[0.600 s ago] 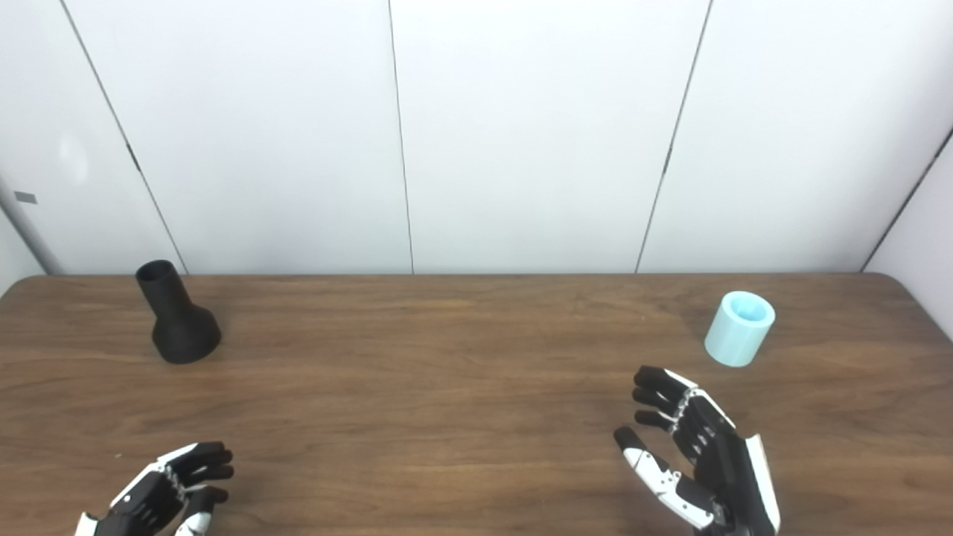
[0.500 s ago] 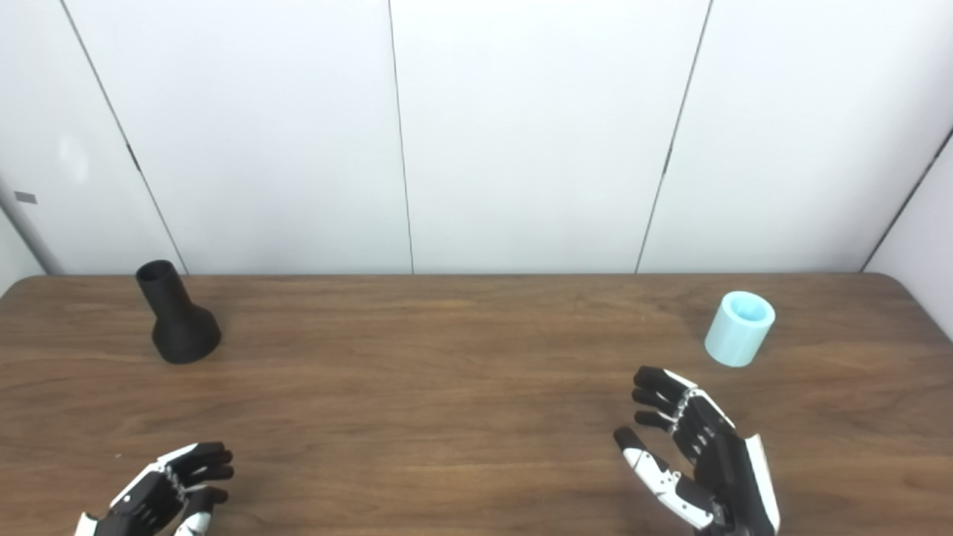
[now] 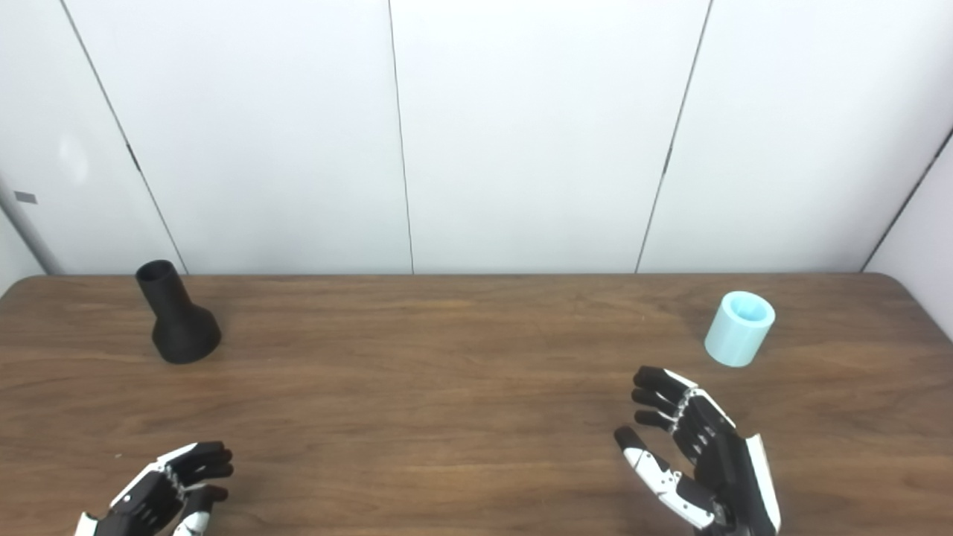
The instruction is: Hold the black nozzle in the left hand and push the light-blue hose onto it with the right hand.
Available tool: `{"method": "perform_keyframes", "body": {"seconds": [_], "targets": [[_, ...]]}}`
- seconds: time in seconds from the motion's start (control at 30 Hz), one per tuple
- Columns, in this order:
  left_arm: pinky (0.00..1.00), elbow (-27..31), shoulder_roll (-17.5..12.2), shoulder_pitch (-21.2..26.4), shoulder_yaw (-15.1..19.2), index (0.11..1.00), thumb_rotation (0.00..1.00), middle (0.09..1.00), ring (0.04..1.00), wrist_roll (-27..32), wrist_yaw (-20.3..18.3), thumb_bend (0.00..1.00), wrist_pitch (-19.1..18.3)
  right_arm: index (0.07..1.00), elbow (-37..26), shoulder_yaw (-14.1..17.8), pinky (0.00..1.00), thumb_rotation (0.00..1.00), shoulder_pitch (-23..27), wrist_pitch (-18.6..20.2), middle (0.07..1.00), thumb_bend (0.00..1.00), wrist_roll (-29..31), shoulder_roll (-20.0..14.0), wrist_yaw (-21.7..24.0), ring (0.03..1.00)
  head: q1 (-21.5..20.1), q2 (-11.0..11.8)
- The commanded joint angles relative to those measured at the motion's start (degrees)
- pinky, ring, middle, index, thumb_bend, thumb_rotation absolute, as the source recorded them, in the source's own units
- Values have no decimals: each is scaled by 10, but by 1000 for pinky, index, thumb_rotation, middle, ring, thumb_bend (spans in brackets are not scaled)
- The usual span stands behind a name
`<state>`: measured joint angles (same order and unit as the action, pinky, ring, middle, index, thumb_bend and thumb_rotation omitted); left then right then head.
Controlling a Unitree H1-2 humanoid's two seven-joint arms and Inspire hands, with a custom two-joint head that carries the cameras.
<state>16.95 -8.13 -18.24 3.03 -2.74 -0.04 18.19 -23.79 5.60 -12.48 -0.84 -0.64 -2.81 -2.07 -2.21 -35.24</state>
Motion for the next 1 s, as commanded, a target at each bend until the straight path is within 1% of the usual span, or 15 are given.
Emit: {"method": "perform_keyframes", "body": {"seconds": [0.0, 0.03, 0.07, 0.13, 0.23, 0.37, 0.43, 0.6, 0.7, 0.77, 0.8, 0.87, 0.9, 0.93, 0.97], "targets": [[593, 19, 18, 3, -2, 708, 317, 717, 684, -9, 7, 256, 8, 711, -18, 6, 667, 68, -22, -25, 753, 219, 7, -9, 5, 738, 23, -1], [589, 18, 22, 3, -4, 704, 316, 712, 679, -15, 9, 265, 12, 715, -16, 10, 666, 76, -22, -28, 761, 217, 12, -14, 8, 744, 47, -1], [586, 18, 25, 4, -6, 700, 317, 708, 675, -19, 11, 271, 12, 719, -14, 13, 670, 79, -21, -29, 768, 215, 17, -17, 10, 751, 52, -1], [585, 22, 35, 3, -15, 693, 336, 704, 672, -24, 13, 295, 4, 729, -9, 23, 692, 43, -19, -32, 784, 204, 29, -24, 15, 770, 96, -3], [573, 27, 49, 5, -27, 685, 301, 697, 663, -49, 26, 306, 1, 739, -11, 35, 715, 24, -17, -24, 795, 192, 39, -30, 21, 788, 119, -4], [557, 33, 53, 7, -42, 688, 303, 700, 659, -68, 38, 293, -7, 714, -17, 43, 698, 101, -16, -16, 764, 204, 47, -29, 23, 758, 115, -5], [552, 33, 51, 9, -46, 691, 308, 702, 659, -74, 43, 272, -7, 709, -17, 44, 694, 118, -16, -14, 755, 204, 44, -30, 24, 751, 114, -5], [554, 41, 47, 9, -53, 687, 334, 698, 659, -71, 50, 275, -20, 706, -20, 45, 686, 188, -16, -14, 753, 219, 45, -30, 26, 749, 115, -6], [556, 43, 45, 10, -51, 688, 313, 701, 663, -66, 53, 279, -31, 703, -22, 45, 687, 222, -15, -11, 751, 232, 44, -28, 26, 747, 112, -4], [608, 45, 43, 12, -49, 725, 311, 742, 711, -56, 52, 342, -45, 702, -22, 44, 687, 227, -15, -10, 749, 238, 42, -27, 25, 746, 113, -3], [620, 49, 43, 16, -41, 745, 313, 757, 728, -53, 56, 390, -65, 702, -21, 44, 686, 228, -14, -9, 749, 240, 41, -27, 24, 746, 115, -3], [690, 55, 42, 23, -28, 824, 319, 819, 799, -46, 62, 563, -97, 701, -19, 45, 690, 235, -12, -9, 751, 242, 45, -28, 25, 749, 121, 0], [711, 56, 40, 27, -23, 842, 320, 834, 817, -40, 63, 600, -107, 701, -19, 45, 692, 238, -11, -9, 751, 243, 45, -29, 26, 750, 125, 0], [792, 53, 38, 33, -18, 880, 319, 869, 862, -32, 64, 670, -111, 699, -19, 46, 692, 242, -10, -8, 752, 245, 46, -30, 26, 752, 127, 1], [841, 46, 35, 40, -11, 901, 321, 888, 886, -23, 65, 712, -109, 699, -19, 47, 691, 245, -10, -6, 753, 246, 46, -31, 26, 753, 132, 2]]}}
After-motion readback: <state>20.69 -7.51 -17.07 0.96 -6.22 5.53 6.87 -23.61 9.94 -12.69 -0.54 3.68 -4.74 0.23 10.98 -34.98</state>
